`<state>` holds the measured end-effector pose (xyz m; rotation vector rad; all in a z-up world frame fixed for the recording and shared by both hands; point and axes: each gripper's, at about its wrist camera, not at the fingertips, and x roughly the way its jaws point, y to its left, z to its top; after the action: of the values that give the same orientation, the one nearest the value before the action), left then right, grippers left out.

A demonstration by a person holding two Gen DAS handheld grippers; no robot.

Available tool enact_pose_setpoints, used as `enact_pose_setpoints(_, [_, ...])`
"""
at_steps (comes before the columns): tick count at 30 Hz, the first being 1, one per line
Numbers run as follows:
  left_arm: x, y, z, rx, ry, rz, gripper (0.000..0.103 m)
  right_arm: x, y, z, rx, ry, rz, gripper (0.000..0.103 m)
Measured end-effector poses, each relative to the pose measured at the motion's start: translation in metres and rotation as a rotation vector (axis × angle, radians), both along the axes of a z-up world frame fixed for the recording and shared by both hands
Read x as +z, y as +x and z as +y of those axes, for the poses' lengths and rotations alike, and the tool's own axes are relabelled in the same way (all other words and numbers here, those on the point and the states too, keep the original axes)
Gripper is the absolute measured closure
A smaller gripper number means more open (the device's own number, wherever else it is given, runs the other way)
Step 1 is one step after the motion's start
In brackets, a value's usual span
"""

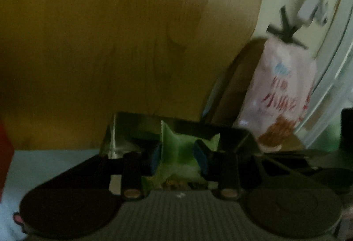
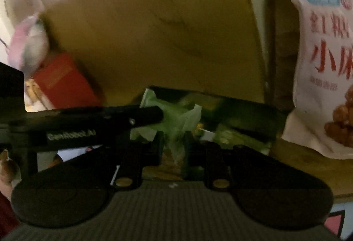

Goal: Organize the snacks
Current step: 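Lower the green square pack into the black box and open the left tool, then grasp the white plastic cup with the right tool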

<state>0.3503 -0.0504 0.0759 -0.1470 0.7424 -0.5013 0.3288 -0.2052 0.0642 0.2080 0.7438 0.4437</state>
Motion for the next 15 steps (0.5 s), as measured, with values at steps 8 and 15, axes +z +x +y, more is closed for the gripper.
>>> enact_pose_setpoints(8, [0.015, -0.023, 0.034, 0.154, 0.067, -0.138, 0.063, 0.011, -0.035, -0.028, -0.146, 0.027, -0.187, 0.075])
enact_pose_setpoints(15, [-0.024, -0.009, 0.034, 0.18, 0.155, 0.055, 0.067, -0.012, -0.059, -0.058, -0.263, 0.027, -0.148, 0.062])
